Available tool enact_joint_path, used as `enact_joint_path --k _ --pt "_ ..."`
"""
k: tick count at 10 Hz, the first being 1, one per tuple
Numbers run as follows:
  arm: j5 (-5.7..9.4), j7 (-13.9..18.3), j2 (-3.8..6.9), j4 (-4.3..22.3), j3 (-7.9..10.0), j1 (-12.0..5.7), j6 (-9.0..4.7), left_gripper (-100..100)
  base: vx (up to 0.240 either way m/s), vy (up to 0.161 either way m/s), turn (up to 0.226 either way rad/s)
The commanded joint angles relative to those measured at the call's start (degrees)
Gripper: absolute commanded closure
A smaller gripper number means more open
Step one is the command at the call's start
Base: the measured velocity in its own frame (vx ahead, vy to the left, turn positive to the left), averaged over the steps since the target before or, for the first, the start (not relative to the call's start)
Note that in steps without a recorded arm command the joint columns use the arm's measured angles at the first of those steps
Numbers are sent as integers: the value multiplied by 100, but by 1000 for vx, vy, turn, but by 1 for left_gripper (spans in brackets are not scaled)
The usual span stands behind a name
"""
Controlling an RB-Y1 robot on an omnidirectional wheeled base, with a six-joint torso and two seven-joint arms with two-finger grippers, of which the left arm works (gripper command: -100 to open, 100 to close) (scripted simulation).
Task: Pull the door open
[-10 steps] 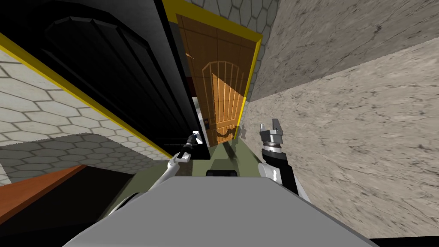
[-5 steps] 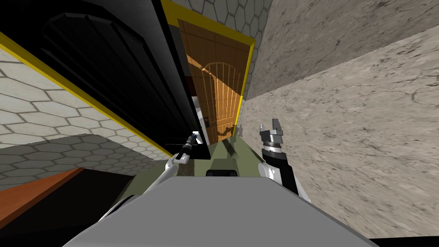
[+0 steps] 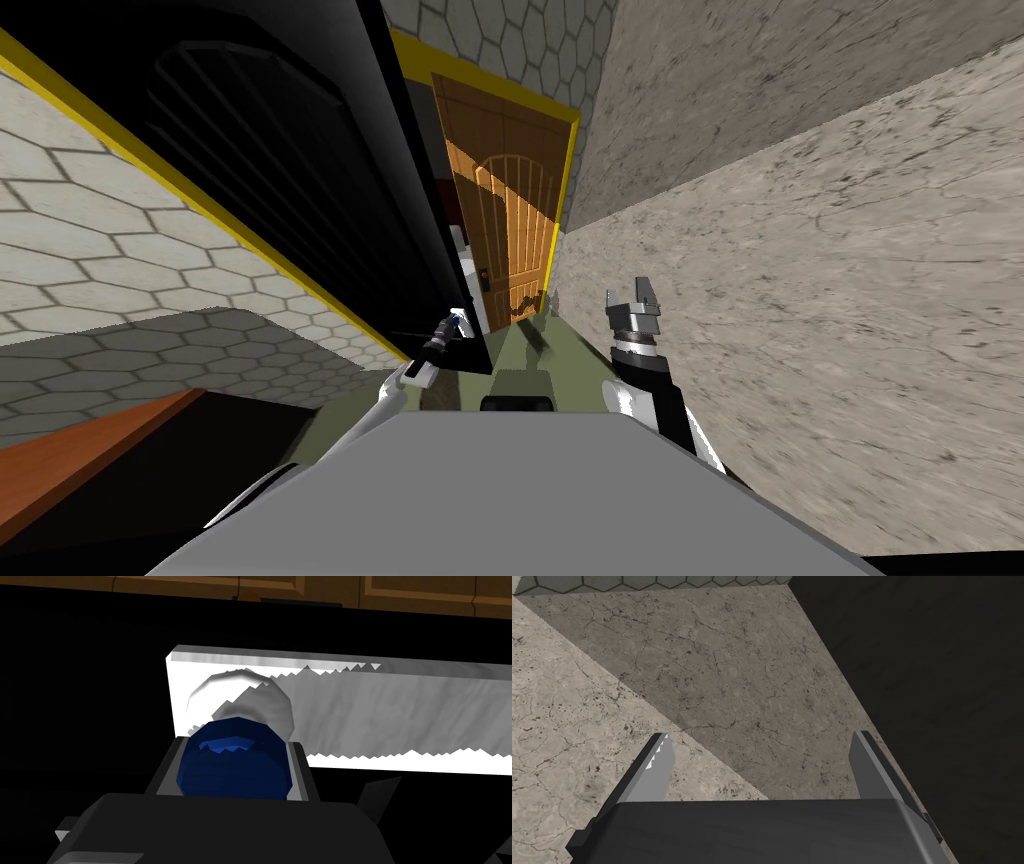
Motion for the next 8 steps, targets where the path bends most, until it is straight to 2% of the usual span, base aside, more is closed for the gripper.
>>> enact_joint_path --k 1,2,7,8 --pt "0 0 0 0 0 0 0 100 -114 54 -32" --pt "4 99 130 -71 -97 123 -107 100 -138 53 -82" --pt "29 419 583 -349 -393 507 -501 100 -217 136 -155" --pt "31 447 623 -374 -419 541 -536 100 -170 93 -100"
